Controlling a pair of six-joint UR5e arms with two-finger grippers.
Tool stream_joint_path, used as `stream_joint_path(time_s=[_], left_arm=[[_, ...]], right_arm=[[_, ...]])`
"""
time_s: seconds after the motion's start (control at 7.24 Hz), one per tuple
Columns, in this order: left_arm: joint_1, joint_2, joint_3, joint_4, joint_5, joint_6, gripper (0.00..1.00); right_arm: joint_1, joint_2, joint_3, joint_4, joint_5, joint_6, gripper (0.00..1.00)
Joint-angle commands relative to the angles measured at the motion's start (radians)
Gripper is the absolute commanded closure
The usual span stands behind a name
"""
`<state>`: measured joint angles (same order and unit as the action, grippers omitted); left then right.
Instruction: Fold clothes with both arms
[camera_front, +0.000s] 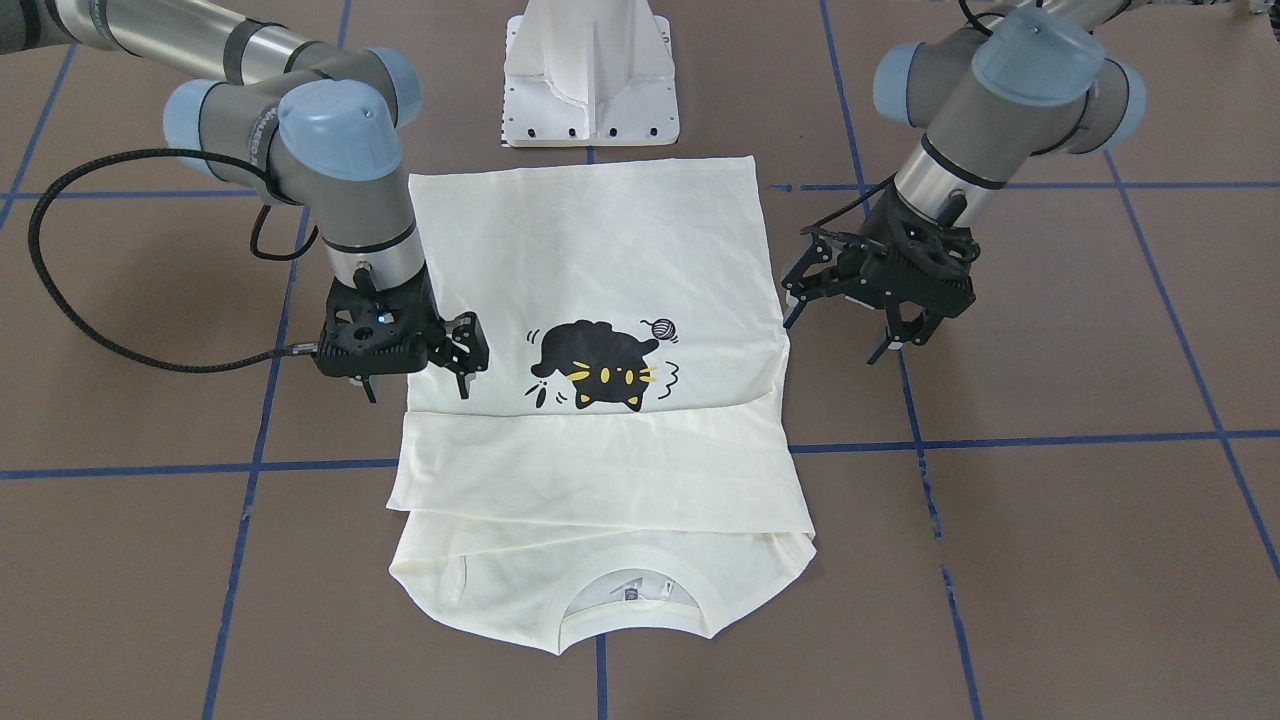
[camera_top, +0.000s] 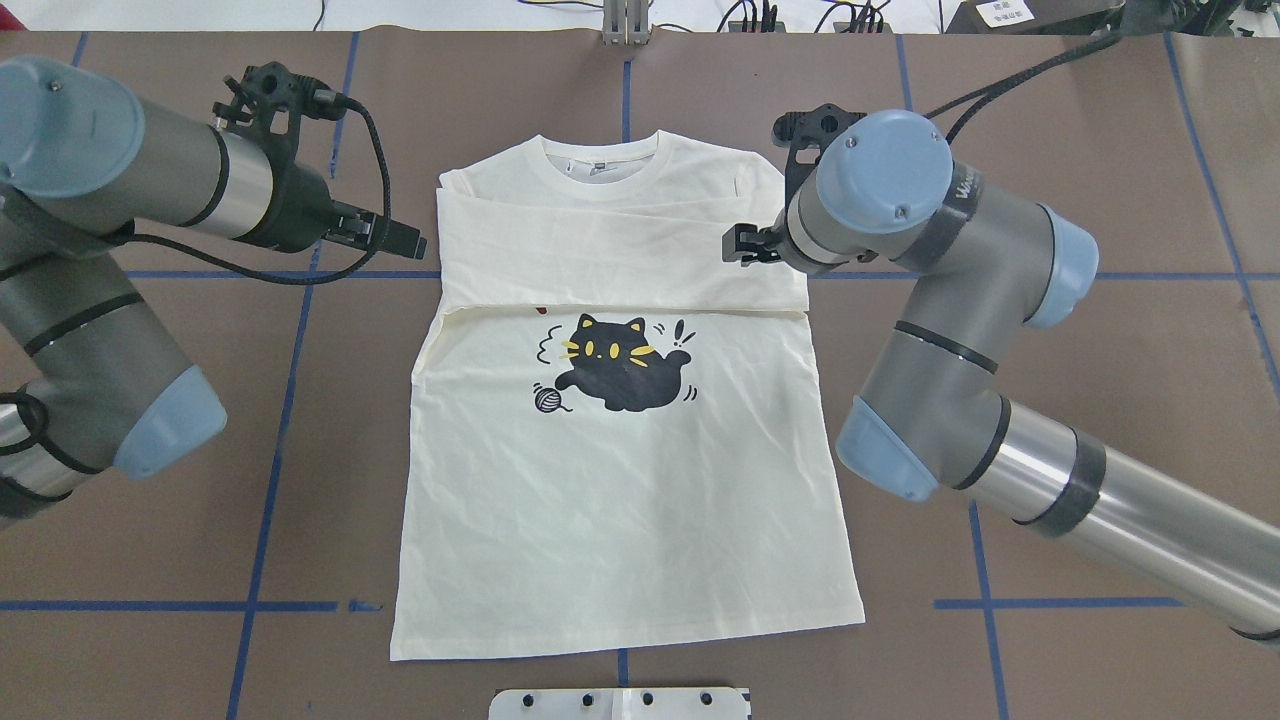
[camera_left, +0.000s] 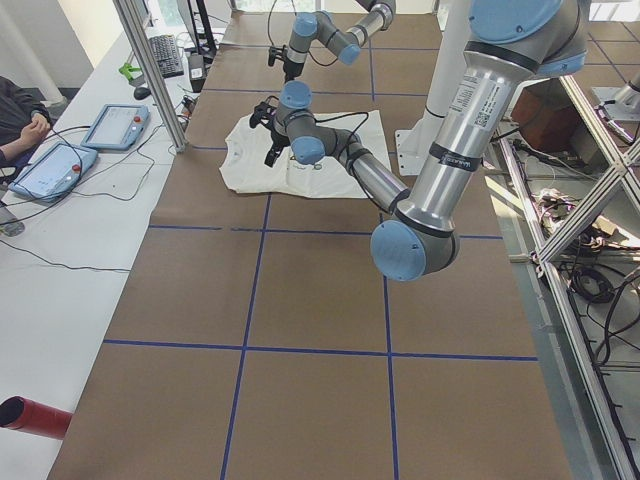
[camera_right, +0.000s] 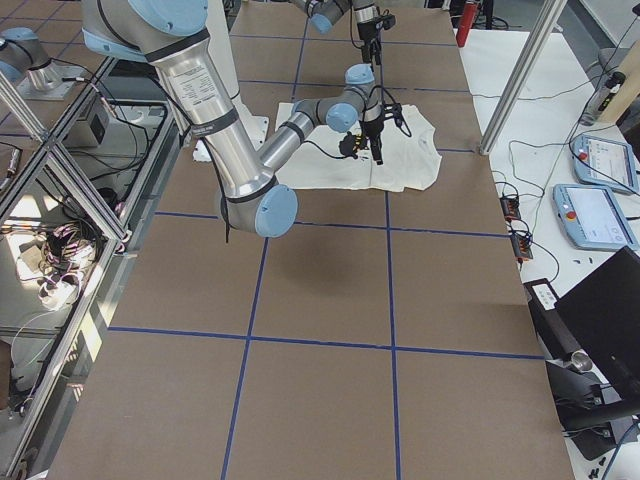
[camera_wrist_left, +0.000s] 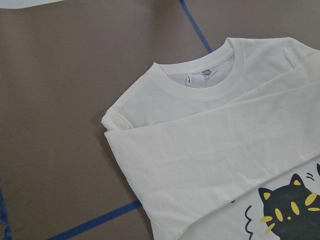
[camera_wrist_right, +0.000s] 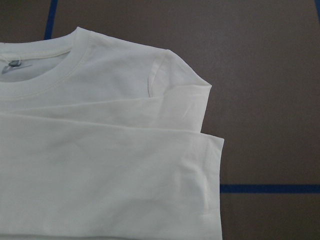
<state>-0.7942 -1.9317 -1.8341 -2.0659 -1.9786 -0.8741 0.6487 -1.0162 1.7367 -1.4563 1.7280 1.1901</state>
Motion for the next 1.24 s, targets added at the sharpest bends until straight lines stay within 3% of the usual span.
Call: stream_joint_path(time_s=[0.0,0.14,0.41,0.69,0.83,1.1], left_arm=[[0.119,0.158,-0.079,-0.174,0.120,-0.220,0.00],[0.192,0.213,-0.105,-0.212,0.182,-0.309,0.00],[0.385,0.301,-0.190,-0.215,0.340,-0.460,0.00],[0.613,0.378,-0.231,-0.208,0.514,-0.621,0.02],[0.704,0.399,-0.226,-0.201,0.587,-0.699,0.11],[0.792,0.392,-0.220,-0.114,0.615,-0.791,0.23]], right_arm=[[-0.123,-0.179,0.203,0.116,-0.068,0.314,0.00],[-0.205,-0.270,0.245,0.195,-0.153,0.372,0.00],[-0.370,-0.355,0.326,0.198,-0.326,0.590,0.07],[-0.487,-0.442,0.388,0.191,-0.425,0.675,0.10],[-0.503,-0.452,0.389,0.191,-0.444,0.677,0.09],[-0.518,-0.452,0.389,0.191,-0.462,0.678,0.09]])
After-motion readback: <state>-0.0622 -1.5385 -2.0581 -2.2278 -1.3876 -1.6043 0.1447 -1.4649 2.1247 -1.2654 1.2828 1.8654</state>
